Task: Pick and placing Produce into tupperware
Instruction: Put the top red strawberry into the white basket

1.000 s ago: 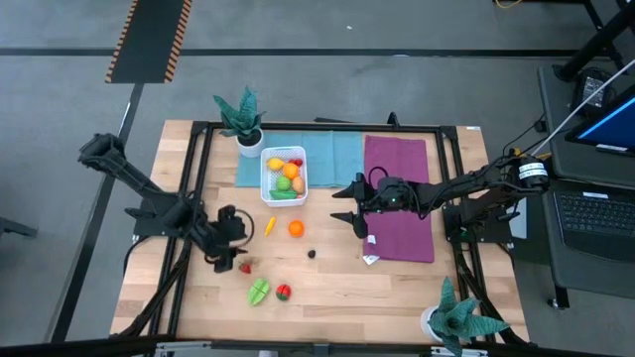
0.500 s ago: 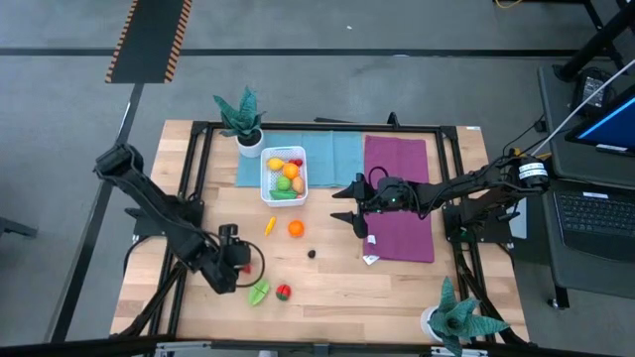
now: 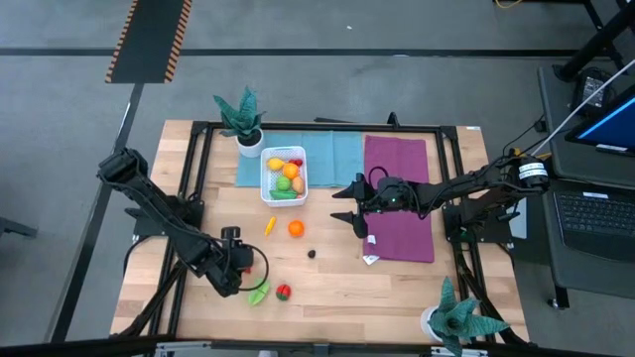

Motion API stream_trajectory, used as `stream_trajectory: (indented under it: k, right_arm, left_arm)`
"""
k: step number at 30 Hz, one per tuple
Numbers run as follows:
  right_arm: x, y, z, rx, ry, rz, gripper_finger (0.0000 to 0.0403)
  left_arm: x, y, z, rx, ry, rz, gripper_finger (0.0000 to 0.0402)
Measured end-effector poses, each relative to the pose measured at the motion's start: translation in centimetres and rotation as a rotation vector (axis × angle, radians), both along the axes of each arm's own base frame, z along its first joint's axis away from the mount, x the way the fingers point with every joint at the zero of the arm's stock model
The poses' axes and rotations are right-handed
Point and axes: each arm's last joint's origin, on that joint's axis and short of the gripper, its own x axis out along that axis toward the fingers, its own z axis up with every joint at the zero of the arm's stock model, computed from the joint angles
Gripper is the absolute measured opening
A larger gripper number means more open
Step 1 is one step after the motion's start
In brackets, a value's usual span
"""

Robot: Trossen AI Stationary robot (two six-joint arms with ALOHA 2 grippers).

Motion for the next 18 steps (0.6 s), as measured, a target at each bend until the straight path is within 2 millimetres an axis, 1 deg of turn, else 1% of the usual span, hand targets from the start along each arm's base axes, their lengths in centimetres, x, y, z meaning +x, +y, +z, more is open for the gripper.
stream_trajectory:
  k: [6,12,18]
  right_arm:
    - [0.00,0.00,-0.01,0.000,0.000,0.000,0.0300]
    - [0.00,0.00,-0.01,0.000,0.000,0.000,0.0300]
    - [0.00,0.00,0.00,0.000,0.000,0.000,0.0300]
  left_arm:
    - [0.07,-0.09,0.01,-0.015,0.001,-0.010,0.0206]
    - [0.24,-0.66,0.07,0.002,-0.019,-0.155,0.0206]
    - [0.30,-0.75,-0.20,0.012,-0.010,-0.162,0.0206]
